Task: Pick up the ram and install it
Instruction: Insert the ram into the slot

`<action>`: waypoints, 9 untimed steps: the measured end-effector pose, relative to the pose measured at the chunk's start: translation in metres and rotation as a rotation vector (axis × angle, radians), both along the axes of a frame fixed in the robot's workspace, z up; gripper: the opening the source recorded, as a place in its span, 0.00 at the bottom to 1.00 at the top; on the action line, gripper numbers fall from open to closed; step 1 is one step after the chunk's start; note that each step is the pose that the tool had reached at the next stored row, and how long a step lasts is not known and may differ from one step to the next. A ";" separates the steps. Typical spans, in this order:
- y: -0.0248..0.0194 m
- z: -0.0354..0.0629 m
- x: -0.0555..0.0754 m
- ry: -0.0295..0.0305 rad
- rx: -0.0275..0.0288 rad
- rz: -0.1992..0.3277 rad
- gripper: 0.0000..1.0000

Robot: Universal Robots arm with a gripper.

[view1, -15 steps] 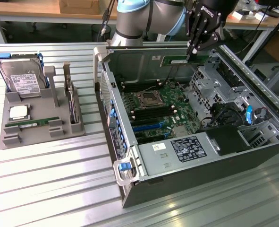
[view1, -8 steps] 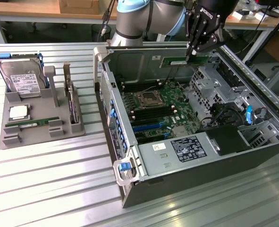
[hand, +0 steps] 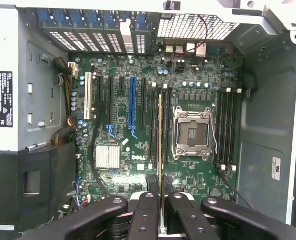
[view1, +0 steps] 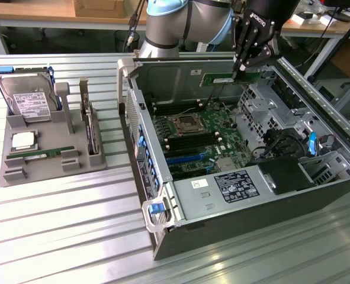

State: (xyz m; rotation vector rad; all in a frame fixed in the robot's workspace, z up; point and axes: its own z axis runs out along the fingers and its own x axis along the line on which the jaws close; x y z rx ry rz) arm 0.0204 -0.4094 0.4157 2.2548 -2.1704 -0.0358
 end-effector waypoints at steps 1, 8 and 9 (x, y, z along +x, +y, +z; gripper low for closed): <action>0.0000 -0.0005 0.000 0.0000 0.0000 0.000 0.13; 0.0000 -0.0039 0.000 0.0000 -0.0005 0.000 0.13; 0.0000 -0.0042 0.000 0.0000 -0.0005 0.000 0.13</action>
